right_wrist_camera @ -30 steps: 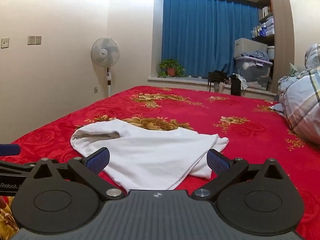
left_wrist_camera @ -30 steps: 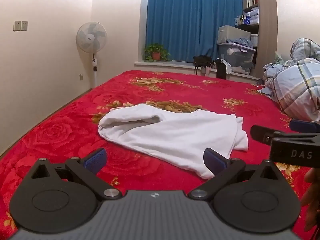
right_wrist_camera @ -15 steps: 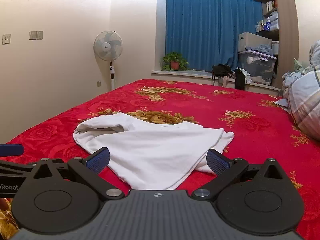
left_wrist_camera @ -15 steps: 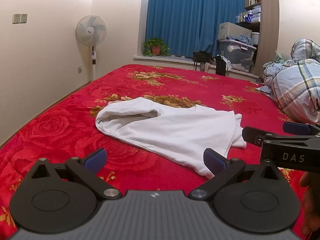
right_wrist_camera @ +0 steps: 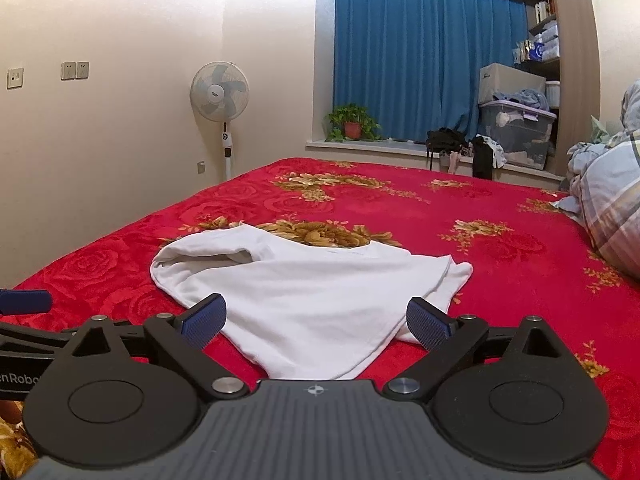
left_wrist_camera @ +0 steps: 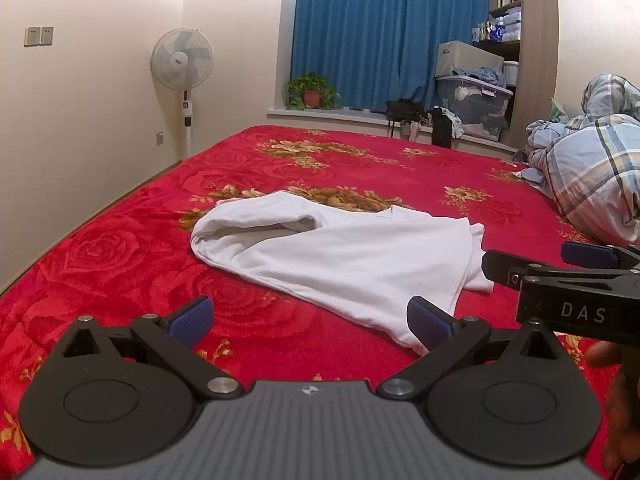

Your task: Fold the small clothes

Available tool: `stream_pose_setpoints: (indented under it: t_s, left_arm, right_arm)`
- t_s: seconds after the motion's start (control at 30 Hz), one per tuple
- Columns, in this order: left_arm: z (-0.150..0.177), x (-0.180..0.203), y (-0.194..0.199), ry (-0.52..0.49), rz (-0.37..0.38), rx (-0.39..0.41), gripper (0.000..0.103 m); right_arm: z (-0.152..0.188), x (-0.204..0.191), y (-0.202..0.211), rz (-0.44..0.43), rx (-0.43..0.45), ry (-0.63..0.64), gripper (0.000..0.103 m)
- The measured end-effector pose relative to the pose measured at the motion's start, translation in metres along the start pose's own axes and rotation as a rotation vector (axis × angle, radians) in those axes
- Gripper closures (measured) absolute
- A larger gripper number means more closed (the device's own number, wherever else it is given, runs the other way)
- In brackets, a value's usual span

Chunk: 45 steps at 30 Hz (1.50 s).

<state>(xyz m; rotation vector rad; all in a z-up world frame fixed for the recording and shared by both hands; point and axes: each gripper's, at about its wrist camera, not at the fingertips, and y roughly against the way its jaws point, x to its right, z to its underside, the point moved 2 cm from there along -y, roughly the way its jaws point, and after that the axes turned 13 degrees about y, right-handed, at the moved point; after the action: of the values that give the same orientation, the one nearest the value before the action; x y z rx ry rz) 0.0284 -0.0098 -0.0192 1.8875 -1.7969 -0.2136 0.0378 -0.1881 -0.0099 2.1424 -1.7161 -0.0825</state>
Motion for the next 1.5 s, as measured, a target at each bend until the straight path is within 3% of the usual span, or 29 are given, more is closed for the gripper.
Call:
stream_pose_setpoints:
  t_s: [0.27, 1.17, 1.33, 1.4, 1.5]
  left_arm:
    - [-0.001, 0.001, -0.001, 0.0, 0.0, -0.006, 0.0]
    - [0.003, 0.002, -0.006, -0.006, -0.002, -0.028, 0.0]
    - [0.005, 0.001, -0.007, -0.014, 0.007, -0.037, 0.001]
    - [0.007, -0.001, -0.011, -0.026, 0.01, -0.042, 0.006]
    - [0.009, -0.002, -0.025, -0.043, 0.018, -0.086, 0.026]
  right_arm:
    - [-0.001, -0.002, 0.001, -0.012, 0.003, 0.001, 0.013]
    - [-0.001, -0.001, -0.002, -0.025, -0.028, -0.022, 0.015]
    - [-0.001, 0.0, -0.004, 0.002, -0.043, -0.018, 0.024]
    - [-0.004, 0.006, -0.004, 0.025, -0.046, -0.027, 0.035]
    - [-0.005, 0.017, -0.006, 0.053, -0.06, -0.059, 0.051]
